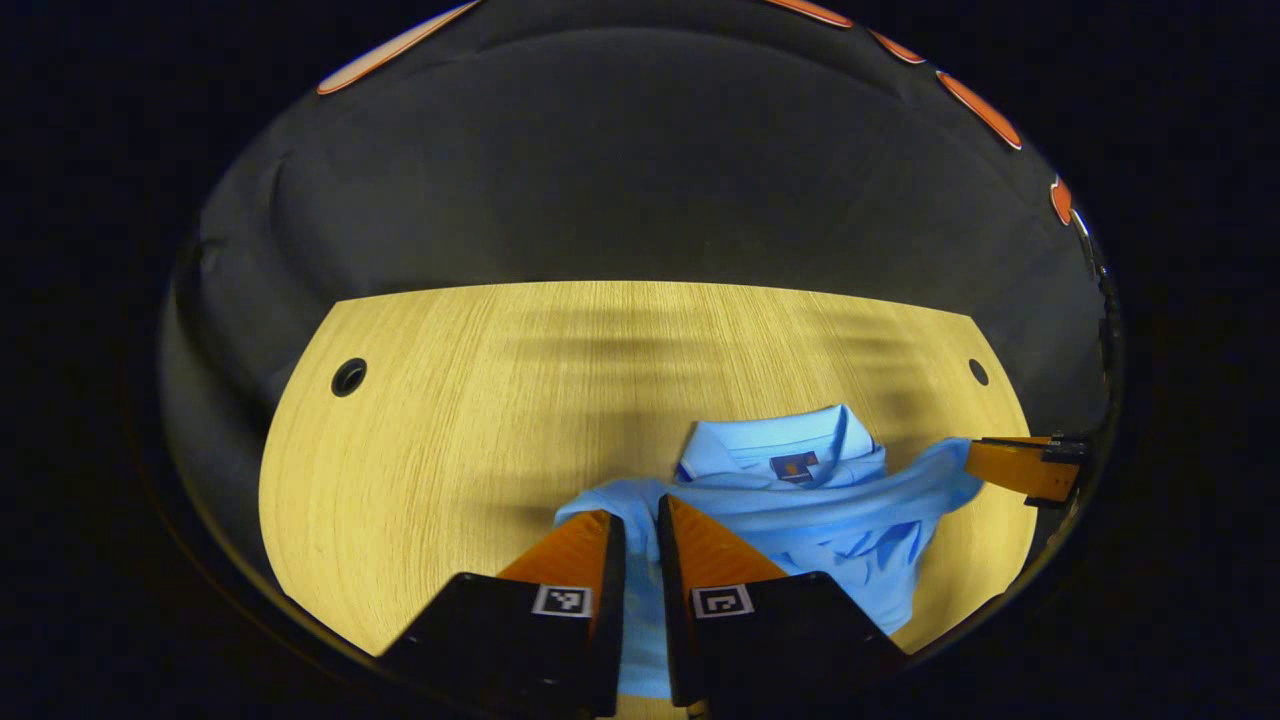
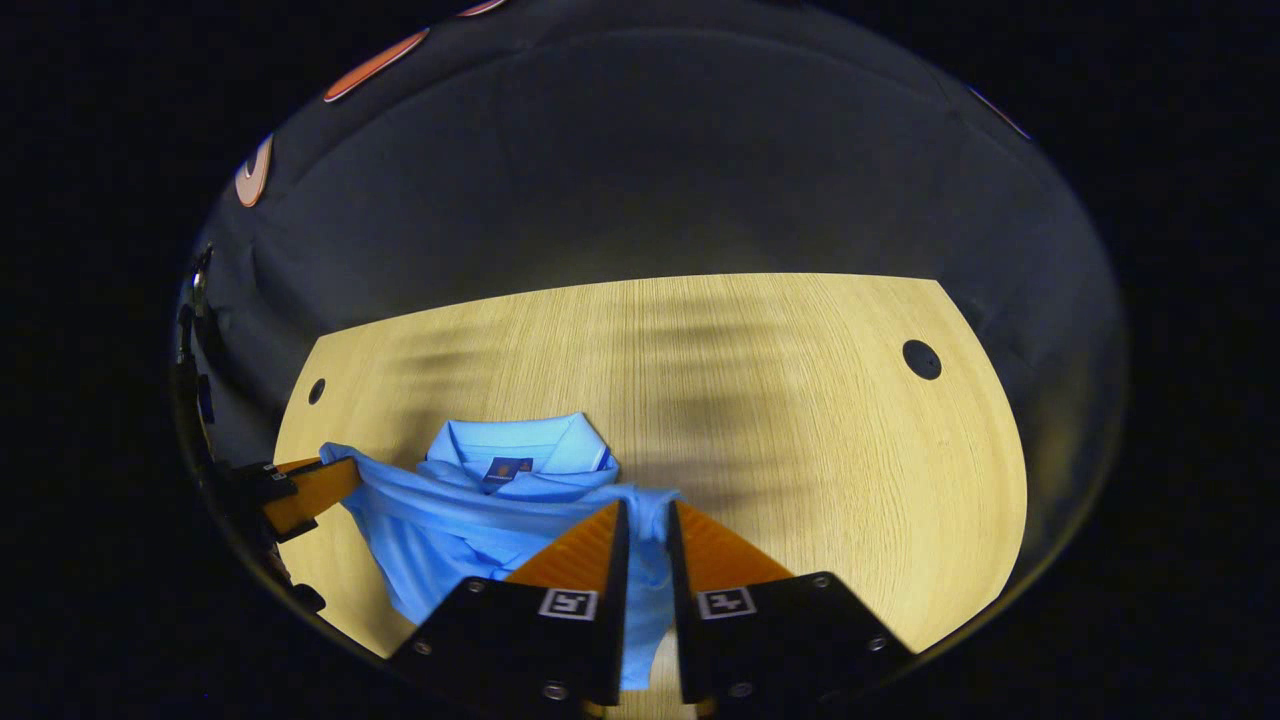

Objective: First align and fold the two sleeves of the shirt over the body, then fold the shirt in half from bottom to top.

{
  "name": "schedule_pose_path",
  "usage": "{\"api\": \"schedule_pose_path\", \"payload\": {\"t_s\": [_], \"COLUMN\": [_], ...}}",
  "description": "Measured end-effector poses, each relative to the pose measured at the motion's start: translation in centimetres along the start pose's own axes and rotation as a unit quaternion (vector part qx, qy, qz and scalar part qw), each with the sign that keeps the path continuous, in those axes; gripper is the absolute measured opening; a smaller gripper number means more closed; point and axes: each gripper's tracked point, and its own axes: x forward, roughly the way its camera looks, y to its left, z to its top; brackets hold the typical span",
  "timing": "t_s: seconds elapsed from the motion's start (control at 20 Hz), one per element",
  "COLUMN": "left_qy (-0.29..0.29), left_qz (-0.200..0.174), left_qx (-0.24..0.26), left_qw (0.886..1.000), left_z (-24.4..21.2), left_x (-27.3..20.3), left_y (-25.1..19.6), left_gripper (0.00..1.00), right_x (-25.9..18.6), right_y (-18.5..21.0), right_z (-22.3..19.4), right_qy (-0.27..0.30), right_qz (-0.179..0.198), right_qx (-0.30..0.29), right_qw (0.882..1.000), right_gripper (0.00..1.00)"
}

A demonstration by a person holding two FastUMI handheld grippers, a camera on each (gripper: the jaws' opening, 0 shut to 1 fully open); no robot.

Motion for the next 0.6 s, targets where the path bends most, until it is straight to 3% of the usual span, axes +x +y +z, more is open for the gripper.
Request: {"api": "schedule_pose_path", "payload": {"t_s": [0.05,0.1,0.25,0.4,0.6], "left_qy": [-0.003,-0.009,-0.049,-0.109,-0.202], "left_qz": [0.002,0.006,0.018,0.042,0.056], "left_qx": [-0.002,-0.005,-0.003,0.012,0.033], "left_qw": [1.0,1.0,0.999,0.993,0.977], "left_z": [0.1,0.4,2.0,4.2,6.5], "left_x": [0.2,-0.7,-3.0,-6.4,-13.5], "left_y": [0.1,0.3,1.4,2.2,2.9], "left_gripper": [0.25,0.44,1.0,1.0,1.0], "right_x": [-0.1,-0.5,-1.8,-4.5,-10.4], "right_y": [0.2,0.3,0.1,0.6,1.2], "right_z": [-0.1,0.0,0.2,1.0,2.0], "right_qy": [-0.001,-0.004,-0.015,-0.054,-0.121], "right_qz": [0.003,0.003,0.002,0.003,0.009], "right_qx": [0.002,0.004,-0.001,-0.004,-0.026], "right_qw": [1.0,1.0,1.0,0.999,0.992], "right_gripper": [0.34,0.39,1.0,1.0,0.99]}}
